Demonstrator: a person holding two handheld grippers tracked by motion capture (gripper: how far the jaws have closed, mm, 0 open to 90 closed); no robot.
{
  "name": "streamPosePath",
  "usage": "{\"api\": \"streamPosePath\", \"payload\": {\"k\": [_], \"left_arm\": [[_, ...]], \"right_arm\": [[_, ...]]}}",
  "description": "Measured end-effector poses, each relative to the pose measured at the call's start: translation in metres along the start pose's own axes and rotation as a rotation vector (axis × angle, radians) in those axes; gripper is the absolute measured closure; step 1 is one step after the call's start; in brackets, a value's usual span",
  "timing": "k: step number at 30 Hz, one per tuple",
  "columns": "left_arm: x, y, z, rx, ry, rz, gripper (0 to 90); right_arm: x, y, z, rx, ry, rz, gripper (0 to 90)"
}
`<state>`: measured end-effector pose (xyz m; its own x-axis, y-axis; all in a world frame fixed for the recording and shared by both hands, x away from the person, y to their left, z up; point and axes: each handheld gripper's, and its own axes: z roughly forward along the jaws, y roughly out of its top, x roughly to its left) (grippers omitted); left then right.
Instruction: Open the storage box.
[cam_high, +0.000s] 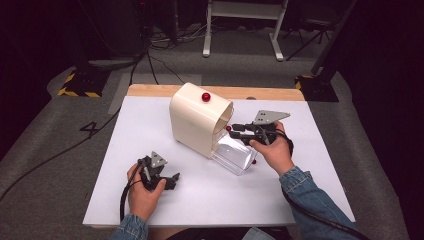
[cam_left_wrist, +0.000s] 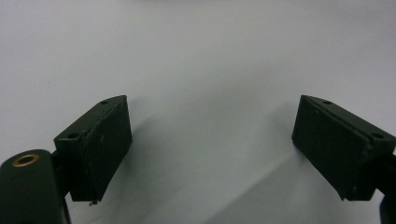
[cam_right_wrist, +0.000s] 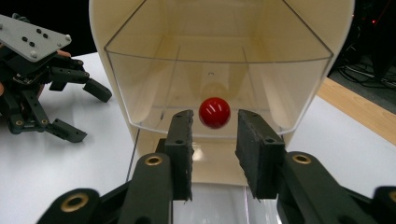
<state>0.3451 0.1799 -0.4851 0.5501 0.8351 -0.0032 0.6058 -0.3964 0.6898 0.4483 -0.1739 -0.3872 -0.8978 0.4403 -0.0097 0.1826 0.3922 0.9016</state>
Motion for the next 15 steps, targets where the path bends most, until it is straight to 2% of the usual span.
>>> {"api": "streamPosePath", "payload": {"k": [4, 15], "left_arm": [[0.0001, 0.0, 0.0, 0.0, -0.001, 0.0, 12.2], [-0.0001, -0.0001, 0.0001, -0.003, 0.001, 0.0, 12.2]], "right_arm": [[0.0016, 0.0023, 0.0064, 0.0, -0.011, -0.022, 73.4], [0.0023, 0.0013, 0.0058, -0.011, -0.018, -0.025, 74.0]]}}
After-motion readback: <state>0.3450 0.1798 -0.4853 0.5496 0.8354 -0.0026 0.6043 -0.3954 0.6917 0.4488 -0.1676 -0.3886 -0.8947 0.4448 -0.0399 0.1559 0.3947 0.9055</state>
